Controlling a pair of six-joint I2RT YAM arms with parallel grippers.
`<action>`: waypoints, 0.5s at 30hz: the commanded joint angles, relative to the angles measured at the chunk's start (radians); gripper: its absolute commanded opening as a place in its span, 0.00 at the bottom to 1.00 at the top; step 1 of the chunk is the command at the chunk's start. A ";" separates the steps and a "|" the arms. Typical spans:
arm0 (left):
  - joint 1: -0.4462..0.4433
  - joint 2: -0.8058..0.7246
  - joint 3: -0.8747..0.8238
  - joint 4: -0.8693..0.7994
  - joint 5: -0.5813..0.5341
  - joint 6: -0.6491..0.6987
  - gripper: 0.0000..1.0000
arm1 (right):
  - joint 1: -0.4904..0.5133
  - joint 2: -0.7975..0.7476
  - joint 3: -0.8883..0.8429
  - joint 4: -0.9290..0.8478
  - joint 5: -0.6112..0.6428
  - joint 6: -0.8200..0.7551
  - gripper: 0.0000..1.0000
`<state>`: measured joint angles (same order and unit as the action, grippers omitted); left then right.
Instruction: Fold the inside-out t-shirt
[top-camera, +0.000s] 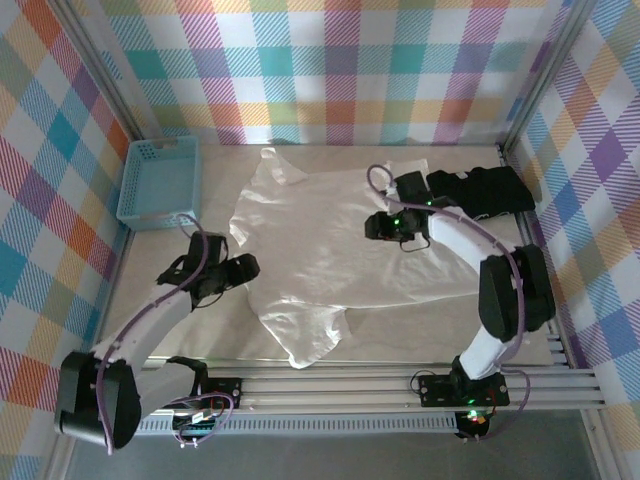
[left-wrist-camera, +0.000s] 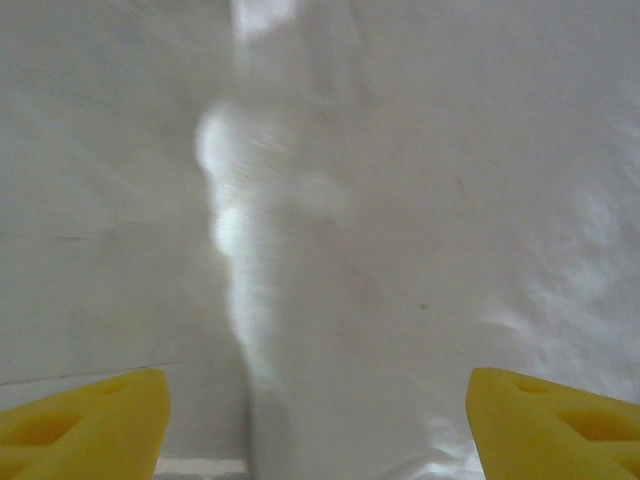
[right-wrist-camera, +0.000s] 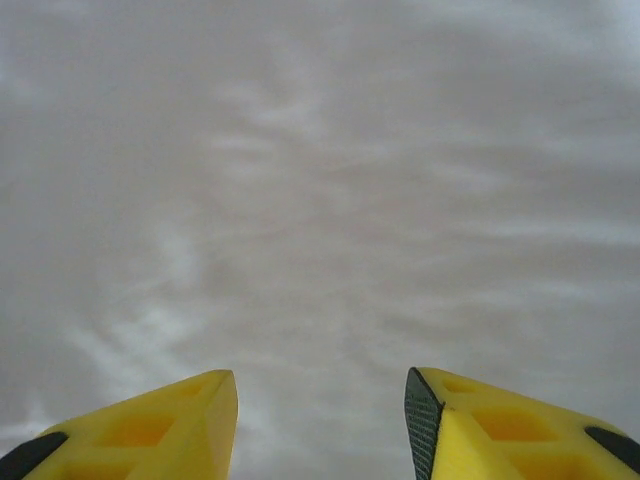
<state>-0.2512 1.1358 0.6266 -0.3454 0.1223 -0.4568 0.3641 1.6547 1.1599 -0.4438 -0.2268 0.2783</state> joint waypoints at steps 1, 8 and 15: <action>-0.035 0.110 0.080 0.132 0.054 -0.007 0.78 | -0.006 0.002 -0.063 0.068 -0.079 0.036 0.49; -0.017 0.420 0.317 0.194 -0.031 0.057 0.78 | -0.006 0.080 -0.012 0.046 -0.062 0.032 0.50; 0.050 0.737 0.621 0.140 -0.079 0.113 0.79 | -0.005 0.128 -0.007 0.098 -0.113 0.058 0.51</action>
<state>-0.2340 1.7729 1.1427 -0.1841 0.0811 -0.3946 0.3576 1.7622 1.1221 -0.3862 -0.2909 0.3153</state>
